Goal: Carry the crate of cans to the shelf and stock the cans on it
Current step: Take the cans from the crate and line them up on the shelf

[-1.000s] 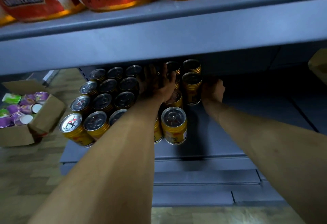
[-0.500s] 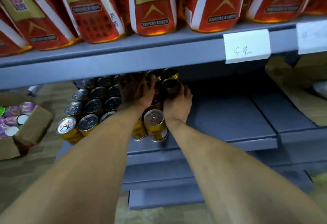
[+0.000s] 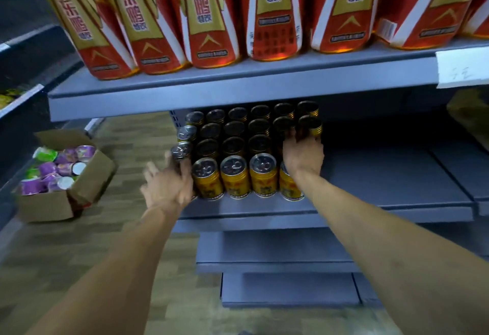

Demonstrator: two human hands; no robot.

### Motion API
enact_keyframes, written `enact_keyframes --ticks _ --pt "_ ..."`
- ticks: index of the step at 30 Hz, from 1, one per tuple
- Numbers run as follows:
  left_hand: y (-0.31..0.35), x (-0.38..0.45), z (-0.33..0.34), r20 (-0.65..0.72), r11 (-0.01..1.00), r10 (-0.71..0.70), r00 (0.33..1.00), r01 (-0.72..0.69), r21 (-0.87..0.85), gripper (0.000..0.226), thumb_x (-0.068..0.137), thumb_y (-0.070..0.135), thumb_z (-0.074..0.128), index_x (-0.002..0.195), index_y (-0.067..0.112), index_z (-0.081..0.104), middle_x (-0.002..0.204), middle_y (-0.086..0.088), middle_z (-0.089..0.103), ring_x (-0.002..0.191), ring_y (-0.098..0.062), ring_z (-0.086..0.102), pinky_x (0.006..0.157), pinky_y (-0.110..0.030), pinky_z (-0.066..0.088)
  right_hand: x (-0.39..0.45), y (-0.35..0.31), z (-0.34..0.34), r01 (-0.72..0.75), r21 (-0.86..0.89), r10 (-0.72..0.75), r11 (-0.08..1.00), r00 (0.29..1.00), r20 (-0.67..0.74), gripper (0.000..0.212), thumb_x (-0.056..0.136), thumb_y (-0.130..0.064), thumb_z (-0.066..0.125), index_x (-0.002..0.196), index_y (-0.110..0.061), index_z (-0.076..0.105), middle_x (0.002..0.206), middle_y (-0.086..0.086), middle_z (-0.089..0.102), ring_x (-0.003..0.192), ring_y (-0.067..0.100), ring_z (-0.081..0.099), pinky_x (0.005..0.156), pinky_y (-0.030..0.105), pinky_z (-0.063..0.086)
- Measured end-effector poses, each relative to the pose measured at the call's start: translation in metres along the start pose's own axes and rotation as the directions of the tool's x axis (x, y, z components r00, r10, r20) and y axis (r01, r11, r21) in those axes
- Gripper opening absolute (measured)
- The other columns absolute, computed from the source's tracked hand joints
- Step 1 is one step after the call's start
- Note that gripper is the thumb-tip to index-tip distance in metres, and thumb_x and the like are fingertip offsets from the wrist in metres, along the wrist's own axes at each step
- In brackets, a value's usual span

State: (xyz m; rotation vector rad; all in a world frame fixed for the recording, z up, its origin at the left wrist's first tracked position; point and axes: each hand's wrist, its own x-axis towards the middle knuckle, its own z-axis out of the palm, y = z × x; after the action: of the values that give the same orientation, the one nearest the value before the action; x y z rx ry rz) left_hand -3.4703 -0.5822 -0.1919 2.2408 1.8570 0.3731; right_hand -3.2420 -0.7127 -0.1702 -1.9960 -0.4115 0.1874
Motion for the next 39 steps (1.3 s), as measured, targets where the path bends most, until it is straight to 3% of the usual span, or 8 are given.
enact_keyframes --ticks 7,11,15,22,25,27,31,39 --pt "-0.013 0.004 0.006 0.077 0.987 0.159 0.984 -0.159 -0.006 0.088 0.077 0.067 -0.002 0.148 0.024 0.027 0.141 -0.019 0.04 0.088 -0.04 0.043 0.073 -0.044 0.038 0.007 -0.004 0.007 0.284 -0.069 -0.287 0.956 0.957 -0.033 0.037 0.102 -0.038 0.046 0.108 -0.009 0.066 0.114 0.016 0.068 0.109 0.036 0.06 0.084 0.031 0.04" --pt "-0.012 0.001 -0.008 0.064 0.984 0.163 0.985 -0.158 -0.082 0.082 0.077 0.084 0.023 0.147 0.042 0.016 0.136 -0.017 0.038 0.122 -0.043 0.046 0.093 -0.048 0.043 0.001 -0.005 0.006 0.385 -0.359 -0.442 0.85 0.893 -0.088 0.046 0.098 -0.047 0.032 0.1 -0.015 0.065 0.108 0.014 0.068 0.103 0.037 0.06 0.084 0.043 0.046" --pt "-0.016 0.002 -0.013 0.163 0.944 0.328 0.931 -0.331 -0.01 0.114 0.058 0.097 0.035 0.152 0.04 0.006 0.162 -0.015 -0.003 0.15 -0.031 0.0 0.113 -0.054 0.028 -0.015 0.004 0.011 0.494 -0.512 -0.497 0.703 0.856 0.143 0.047 0.095 -0.053 0.028 0.122 -0.027 0.057 0.129 0.008 0.059 0.12 0.034 0.052 0.097 0.048 0.04" --pt "-0.019 0.005 -0.004 0.144 0.933 0.36 0.922 -0.358 -0.038 0.123 0.053 0.094 0.051 0.152 0.036 0.006 0.157 -0.014 0.01 0.143 -0.039 0.016 0.114 -0.051 0.027 -0.017 0.013 0.017 0.584 -0.591 -0.397 0.557 0.812 0.429 0.068 0.087 -0.07 0.013 0.144 -0.04 0.036 0.155 0.007 0.035 0.142 0.032 0.032 0.113 0.053 0.029" --pt "-0.021 0.006 -0.018 0.053 0.884 0.251 0.966 -0.207 -0.42 0.09 0.077 0.084 0.04 0.153 0.042 0.015 0.16 -0.004 0.02 0.142 -0.028 0.031 0.114 -0.043 0.029 -0.021 0.003 0.003 0.377 -0.294 -0.363 0.878 0.926 0.106 0.049 0.094 -0.06 0.03 0.121 -0.029 0.058 0.126 0.009 0.062 0.116 0.036 0.057 0.087 0.04 0.044" --pt "-0.024 0.018 -0.026 0.134 0.607 0.048 0.99 0.078 -0.791 0.08 0.087 0.075 0.039 0.154 0.035 0.023 0.155 0.003 0.035 0.135 -0.019 0.043 0.117 -0.038 0.026 -0.015 0.001 -0.011 0.099 0.062 -0.093 0.993 0.992 -0.089 0.042 0.099 -0.051 0.037 0.112 -0.022 0.063 0.114 0.011 0.066 0.106 0.038 0.06 0.081 0.037 0.042" --pt "-0.022 0.033 -0.021 0.412 0.072 0.032 0.911 0.409 -0.91 0.068 0.096 0.064 0.033 0.146 0.019 0.041 0.138 0.003 0.052 0.118 -0.014 0.057 0.106 -0.037 0.04 -0.002 0.025 -0.015 -0.314 0.501 0.304 0.807 0.947 0.104 0.06 0.089 -0.068 0.043 0.115 -0.02 0.07 0.117 -0.002 0.07 0.106 0.021 0.063 0.096 0.038 0.043" --pt "-0.01 0.027 0.0 0.386 0.1 0.071 0.92 0.378 -0.92 0.056 0.104 0.052 0.023 0.096 0.02 0.069 0.082 0.004 0.076 0.077 -0.011 0.072 0.068 -0.03 0.05 -0.003 0.041 0.0 -0.331 0.523 0.158 0.785 0.924 0.347 0.045 0.092 -0.063 0.05 0.108 -0.027 0.073 0.103 0.002 0.077 0.1 0.023 0.072 0.096 0.045 0.051"
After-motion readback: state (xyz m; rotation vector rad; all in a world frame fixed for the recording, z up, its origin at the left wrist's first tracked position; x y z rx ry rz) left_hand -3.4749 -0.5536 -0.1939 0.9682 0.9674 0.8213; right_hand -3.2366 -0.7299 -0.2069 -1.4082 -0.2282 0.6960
